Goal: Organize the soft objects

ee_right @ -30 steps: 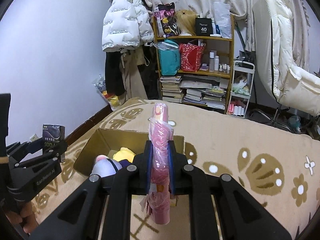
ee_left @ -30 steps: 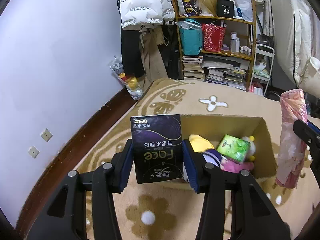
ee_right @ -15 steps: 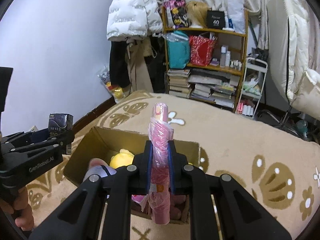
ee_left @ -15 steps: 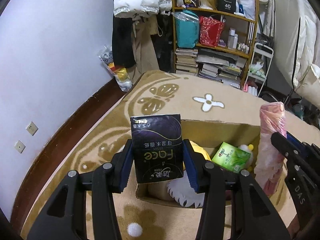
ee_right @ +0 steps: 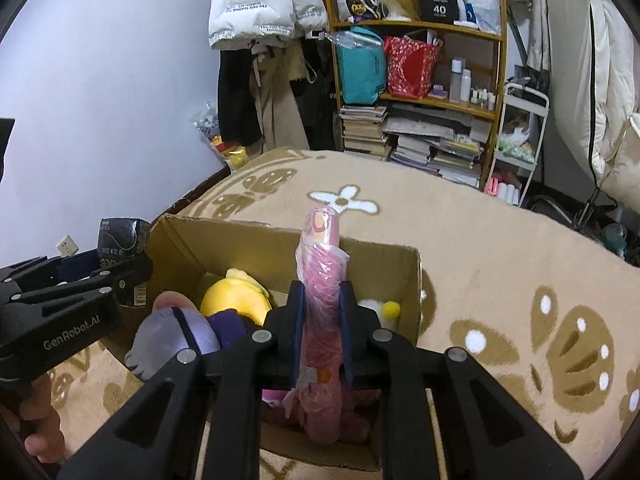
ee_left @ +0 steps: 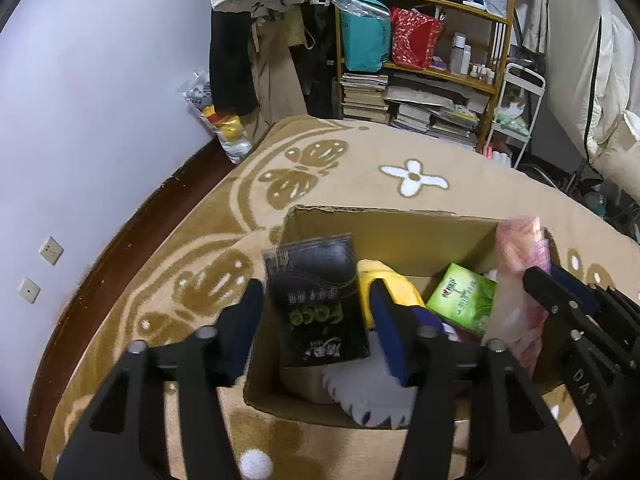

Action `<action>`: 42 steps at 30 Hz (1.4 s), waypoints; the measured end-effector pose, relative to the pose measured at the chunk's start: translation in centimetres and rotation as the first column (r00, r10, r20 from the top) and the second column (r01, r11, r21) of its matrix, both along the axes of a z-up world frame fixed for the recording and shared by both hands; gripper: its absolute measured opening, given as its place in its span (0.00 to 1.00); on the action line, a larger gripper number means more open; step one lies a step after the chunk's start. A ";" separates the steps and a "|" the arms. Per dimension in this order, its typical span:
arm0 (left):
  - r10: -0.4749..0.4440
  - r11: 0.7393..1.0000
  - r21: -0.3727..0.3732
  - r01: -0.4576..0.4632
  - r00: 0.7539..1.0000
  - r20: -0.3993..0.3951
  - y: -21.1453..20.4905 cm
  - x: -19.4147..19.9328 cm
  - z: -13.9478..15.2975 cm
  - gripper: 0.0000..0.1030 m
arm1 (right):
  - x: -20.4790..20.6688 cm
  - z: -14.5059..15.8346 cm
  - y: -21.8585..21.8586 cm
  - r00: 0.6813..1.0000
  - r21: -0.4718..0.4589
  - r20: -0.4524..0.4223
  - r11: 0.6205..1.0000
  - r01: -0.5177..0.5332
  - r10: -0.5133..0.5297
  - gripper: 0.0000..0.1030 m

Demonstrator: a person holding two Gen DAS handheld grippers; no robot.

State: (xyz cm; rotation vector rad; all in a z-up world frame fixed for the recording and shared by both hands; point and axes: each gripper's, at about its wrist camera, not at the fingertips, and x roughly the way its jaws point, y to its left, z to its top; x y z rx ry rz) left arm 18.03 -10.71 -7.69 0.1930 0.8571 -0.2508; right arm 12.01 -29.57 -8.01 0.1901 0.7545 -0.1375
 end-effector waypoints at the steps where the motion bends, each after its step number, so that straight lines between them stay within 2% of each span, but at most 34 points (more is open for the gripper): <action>1: 0.003 1.000 0.005 -0.003 1.000 0.009 0.0 -0.1 0.0 0.62 | 0.0 -0.1 -0.1 1.000 0.012 -0.003 1.000 0.001 -0.001 0.18; 5: 0.006 1.000 0.020 -0.007 1.000 0.018 0.0 -0.2 0.0 0.71 | -0.2 -0.2 -0.6 1.000 0.045 0.007 0.999 0.009 -0.009 0.19; 8: 0.011 0.999 0.037 -0.012 1.000 0.023 0.1 -0.4 0.0 0.74 | -0.4 -0.1 -0.7 1.000 0.042 0.005 0.999 0.017 -0.017 0.27; 10: 0.015 0.999 0.046 -0.017 0.999 0.033 0.3 -0.6 0.2 0.79 | -0.7 0.0 -0.9 1.000 0.048 0.006 0.999 0.023 -0.023 0.37; 12: 0.021 0.998 0.050 -0.023 0.999 0.042 0.6 -1.0 0.5 0.81 | -0.9 0.3 -1.0 1.000 0.056 0.009 0.998 0.028 -0.028 0.43; 15: 0.026 0.998 0.055 -0.029 0.998 0.054 1.2 -1.6 1.1 0.84 | -1.4 0.7 -1.1 0.999 0.057 0.013 0.998 0.038 -0.039 0.60; 18: 0.034 0.998 0.058 -0.038 0.997 0.069 1.8 -2.4 1.9 0.88 | -1.9 1.2 -1.0 0.999 0.052 0.013 0.998 0.045 -0.045 0.69; 22: 0.028 0.997 0.064 -0.033 0.996 0.081 2.6 -3.7 2.7 0.93 | -3.1 1.9 -0.6 0.998 0.050 0.025 0.997 0.051 -0.052 0.90; 26: 0.007 0.997 0.078 -0.015 0.995 0.104 3.5 -4.9 3.6 0.94 | -4.2 2.6 -0.1 0.998 0.048 0.025 0.997 0.054 -0.055 0.99; 30: 0.019 0.997 0.077 -0.029 0.991 0.129 4.3 -6.1 5.1 0.99 | -5.7 3.5 0.5 0.997 0.040 0.040 0.998 0.058 -0.059 1.00; 37: 0.004 0.997 0.078 -0.020 0.980 0.201 5.2 -9.6 8.1 1.00 | -8.2 5.6 0.6 0.994 0.049 0.074 0.996 0.072 -0.075 1.00; 42: 0.002 0.999 0.051 -0.013 0.977 0.215 6.0 -11.8 9.5 1.00 | -10.4 7.4 1.0 0.991 0.036 0.112 0.997 0.063 -0.066 1.00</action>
